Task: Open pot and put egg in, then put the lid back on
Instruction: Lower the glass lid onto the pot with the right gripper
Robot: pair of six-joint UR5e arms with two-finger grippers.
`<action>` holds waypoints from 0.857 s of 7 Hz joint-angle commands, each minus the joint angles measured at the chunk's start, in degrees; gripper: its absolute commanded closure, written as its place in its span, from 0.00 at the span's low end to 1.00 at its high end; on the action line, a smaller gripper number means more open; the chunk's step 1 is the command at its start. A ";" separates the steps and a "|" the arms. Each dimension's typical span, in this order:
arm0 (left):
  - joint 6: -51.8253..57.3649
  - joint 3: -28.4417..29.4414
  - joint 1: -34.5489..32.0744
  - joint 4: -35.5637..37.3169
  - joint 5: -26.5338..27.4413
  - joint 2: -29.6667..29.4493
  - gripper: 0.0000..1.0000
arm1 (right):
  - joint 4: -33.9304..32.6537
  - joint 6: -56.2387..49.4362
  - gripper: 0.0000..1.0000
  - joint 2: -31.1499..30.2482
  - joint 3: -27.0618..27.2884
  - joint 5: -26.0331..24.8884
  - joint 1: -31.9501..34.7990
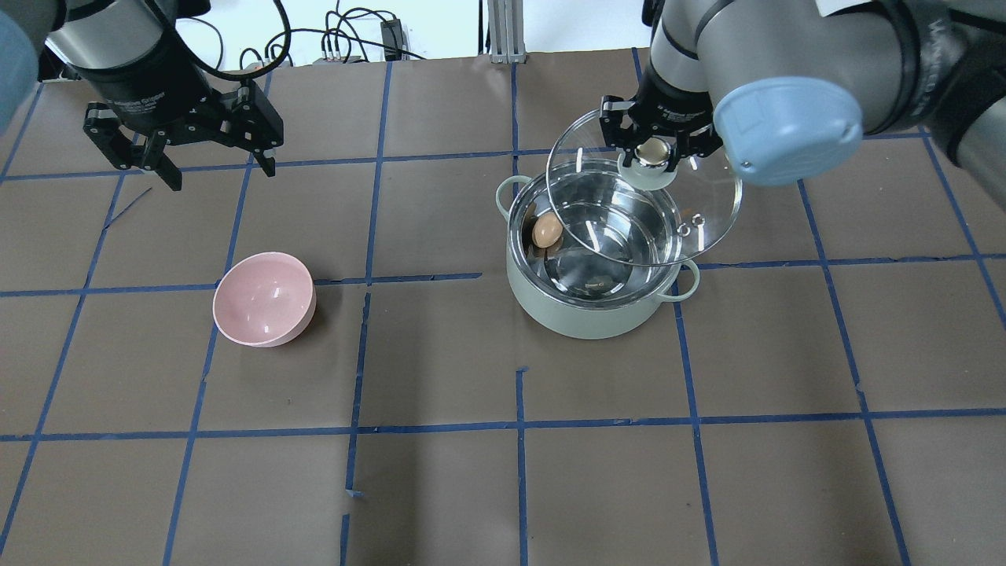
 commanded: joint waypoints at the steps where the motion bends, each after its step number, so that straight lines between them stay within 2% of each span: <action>1: 5.69 -0.44 0.17 0.15 -0.43 1.08 0.00 | -0.54 0.75 0.61 0.04 2.24 3.66 0.27; 6: 5.65 -0.27 3.25 -0.29 -2.37 1.87 0.00 | -0.37 1.54 0.61 0.22 3.30 3.85 0.27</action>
